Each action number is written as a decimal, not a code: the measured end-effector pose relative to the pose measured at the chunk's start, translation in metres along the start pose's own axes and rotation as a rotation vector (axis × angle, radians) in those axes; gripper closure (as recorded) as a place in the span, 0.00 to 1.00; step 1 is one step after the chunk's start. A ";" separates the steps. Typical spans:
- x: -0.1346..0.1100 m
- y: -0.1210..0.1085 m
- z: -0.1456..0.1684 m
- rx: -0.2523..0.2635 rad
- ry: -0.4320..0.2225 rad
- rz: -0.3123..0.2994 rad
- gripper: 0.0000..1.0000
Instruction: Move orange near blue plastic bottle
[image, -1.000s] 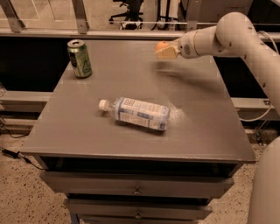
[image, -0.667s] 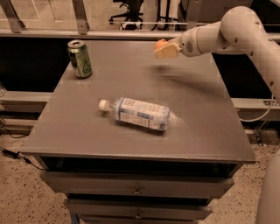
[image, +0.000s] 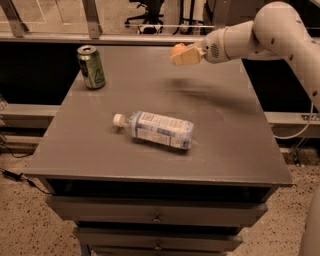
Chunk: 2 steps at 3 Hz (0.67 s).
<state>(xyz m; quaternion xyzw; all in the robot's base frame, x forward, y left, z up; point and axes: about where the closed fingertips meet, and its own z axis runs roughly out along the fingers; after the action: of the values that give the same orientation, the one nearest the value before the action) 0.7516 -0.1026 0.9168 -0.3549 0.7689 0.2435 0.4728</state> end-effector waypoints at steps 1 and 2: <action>0.007 0.032 -0.014 -0.086 0.034 -0.020 1.00; 0.025 0.086 -0.041 -0.223 0.123 -0.068 1.00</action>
Offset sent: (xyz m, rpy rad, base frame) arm -0.1833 0.0165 0.0007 -0.1469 0.1853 0.4278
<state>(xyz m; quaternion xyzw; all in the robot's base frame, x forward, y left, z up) 0.6548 -0.0858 0.9157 -0.4455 0.7521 0.2892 0.3902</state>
